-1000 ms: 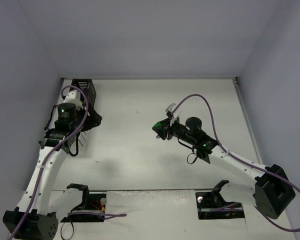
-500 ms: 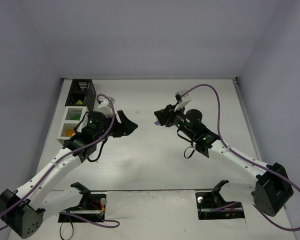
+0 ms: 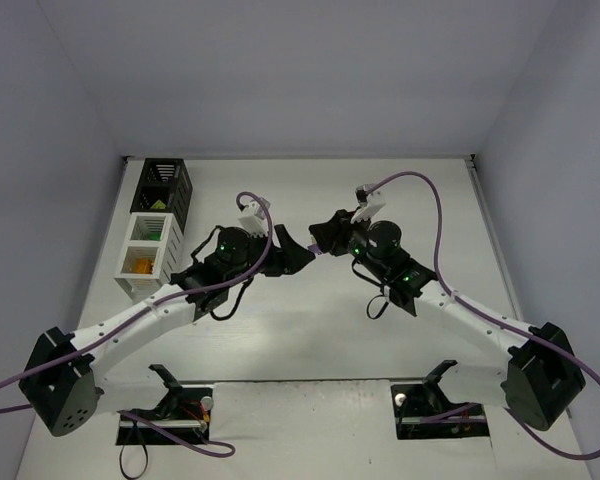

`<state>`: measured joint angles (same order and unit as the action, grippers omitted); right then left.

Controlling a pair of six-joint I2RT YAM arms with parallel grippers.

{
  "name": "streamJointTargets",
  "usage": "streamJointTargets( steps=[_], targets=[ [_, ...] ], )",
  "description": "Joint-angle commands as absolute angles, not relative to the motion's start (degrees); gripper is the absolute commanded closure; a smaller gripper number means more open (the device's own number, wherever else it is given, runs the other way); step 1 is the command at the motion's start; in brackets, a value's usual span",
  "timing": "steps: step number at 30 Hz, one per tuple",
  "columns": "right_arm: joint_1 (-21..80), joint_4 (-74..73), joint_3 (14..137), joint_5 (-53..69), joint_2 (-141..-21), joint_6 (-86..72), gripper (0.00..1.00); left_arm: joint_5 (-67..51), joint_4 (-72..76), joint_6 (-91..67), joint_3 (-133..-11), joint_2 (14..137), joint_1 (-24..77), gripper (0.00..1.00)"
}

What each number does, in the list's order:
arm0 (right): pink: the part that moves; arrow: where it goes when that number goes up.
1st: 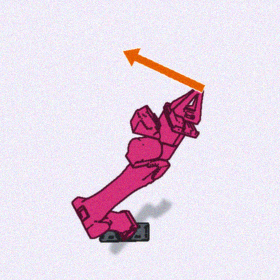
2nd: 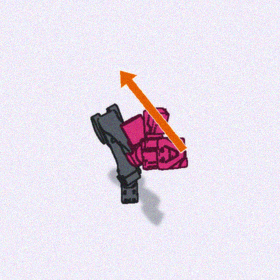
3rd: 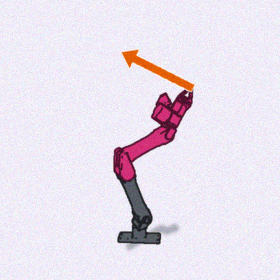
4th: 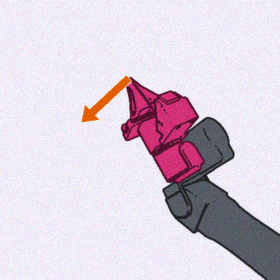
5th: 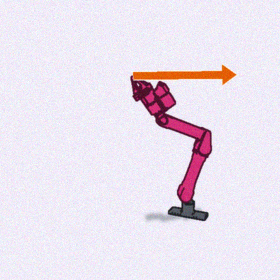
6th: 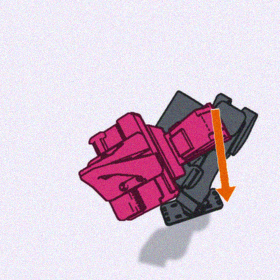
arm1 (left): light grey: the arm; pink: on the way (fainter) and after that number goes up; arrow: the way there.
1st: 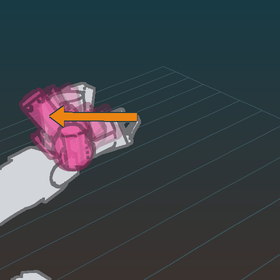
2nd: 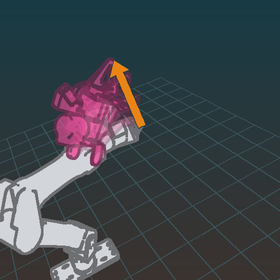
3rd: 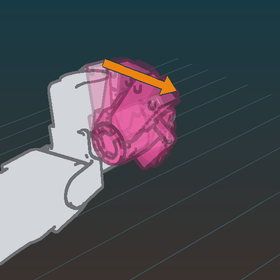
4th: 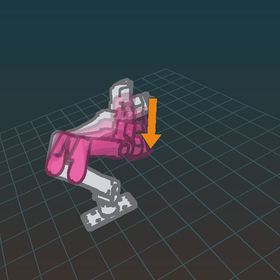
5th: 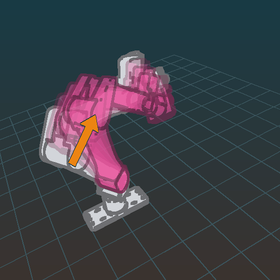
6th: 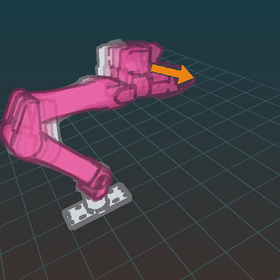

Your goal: Sort the legos into containers by color

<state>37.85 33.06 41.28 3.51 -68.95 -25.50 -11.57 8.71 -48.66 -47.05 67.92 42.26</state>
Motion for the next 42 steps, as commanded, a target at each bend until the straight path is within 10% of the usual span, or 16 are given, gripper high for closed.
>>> streamJointTargets(
  steps=[1,27,42],
  targets=[
    [37.71,38.49,41.31,1.67,-68.91,-27.6,1.0,-10.46,16.08,-49.66,-51.24,68.29,43.15,0.42],
    [37.71,40.16,39.2,0.88,-70.57,-34.62,1.0,-2.64,27.68,-52.91,-49.49,74.18,45.7,0.51],
    [38.94,40.96,35.51,1.5,-71.98,-37.97,1.0,-0.7,34.54,-52.39,-43.78,75.59,45.79,0.9]
  ],
)
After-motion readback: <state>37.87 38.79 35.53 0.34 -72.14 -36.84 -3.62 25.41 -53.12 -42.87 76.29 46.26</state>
